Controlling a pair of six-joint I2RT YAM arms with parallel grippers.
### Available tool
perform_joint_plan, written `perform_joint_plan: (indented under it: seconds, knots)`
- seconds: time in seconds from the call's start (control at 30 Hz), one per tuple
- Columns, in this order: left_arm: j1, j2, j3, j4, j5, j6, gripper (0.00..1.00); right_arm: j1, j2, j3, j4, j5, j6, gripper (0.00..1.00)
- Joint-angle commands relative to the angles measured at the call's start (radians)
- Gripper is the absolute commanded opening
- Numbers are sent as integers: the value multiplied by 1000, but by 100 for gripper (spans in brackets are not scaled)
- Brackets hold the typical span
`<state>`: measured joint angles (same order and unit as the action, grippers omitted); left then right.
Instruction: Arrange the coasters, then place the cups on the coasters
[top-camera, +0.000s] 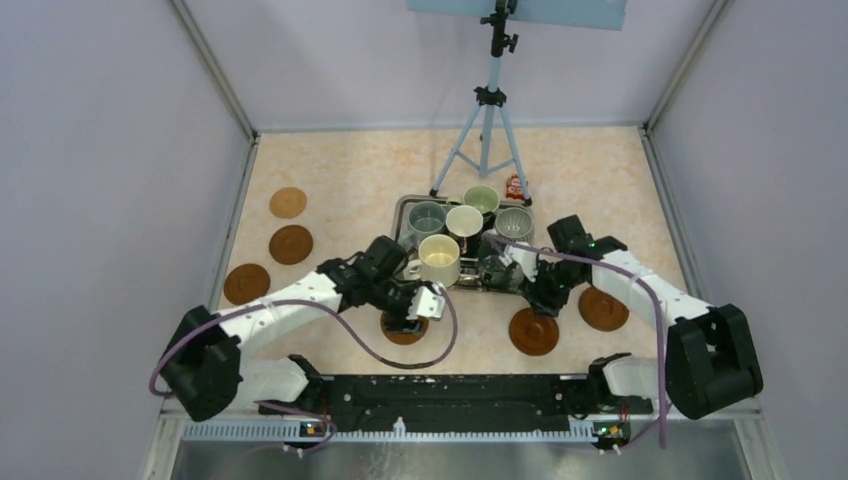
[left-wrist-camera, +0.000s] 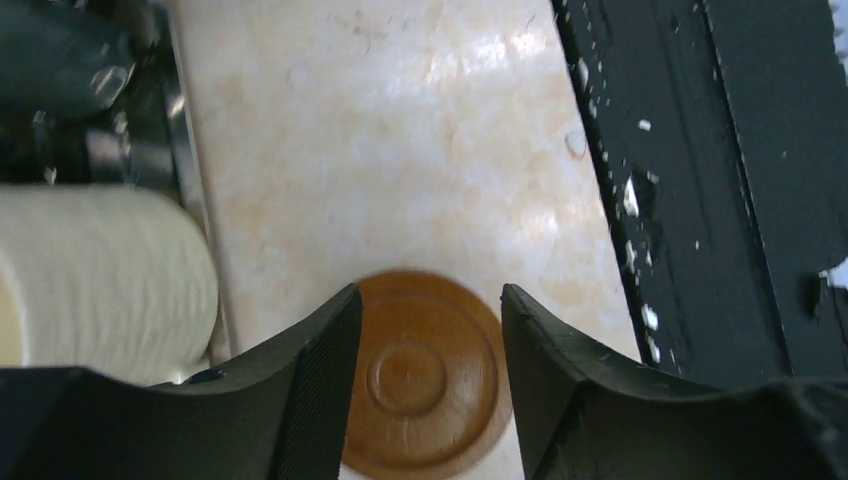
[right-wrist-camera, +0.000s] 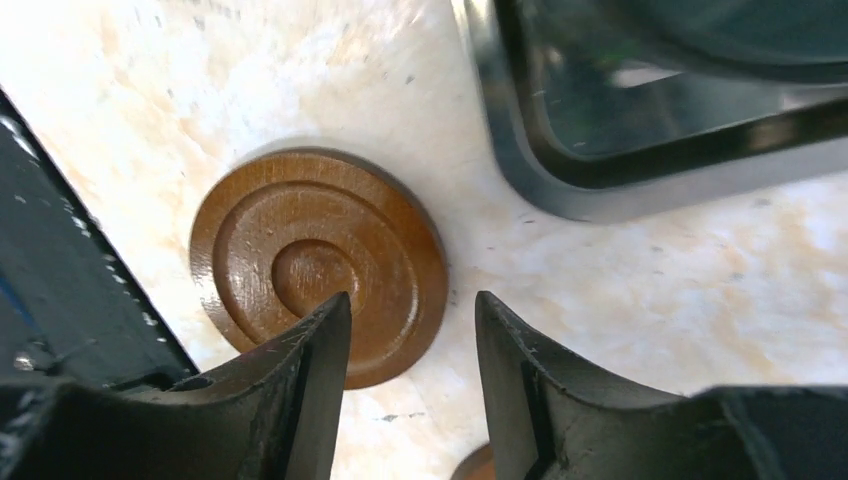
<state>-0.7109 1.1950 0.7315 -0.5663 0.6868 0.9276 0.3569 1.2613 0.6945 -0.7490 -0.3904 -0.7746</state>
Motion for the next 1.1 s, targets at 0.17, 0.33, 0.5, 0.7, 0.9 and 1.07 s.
perform_joint_plan:
  seconds: [0.17,0.33,0.5,0.7,0.9,1.07]
  knots:
    - [-264,303,166,457,-49,-246,55,-300,8,270,-289,-105,-85,53]
    - [-349,517,371,549,-66,-370,55,-613,53,275,-337,-12,-252,53]
    - [-459,671,487,597,-92,-379,56,-762,145,268,-287,75,-332,53]
    - [-476,824,602,505,-143,-378,56,-768,190,219,-219,98,-361,53]
    - [-475,870,654,344,-245,-342,54,-765,158,62,-111,167,-416,50]
    - [-457,772,524,306,-284,-283,52,-710,89,-27,-65,158,-422,50]
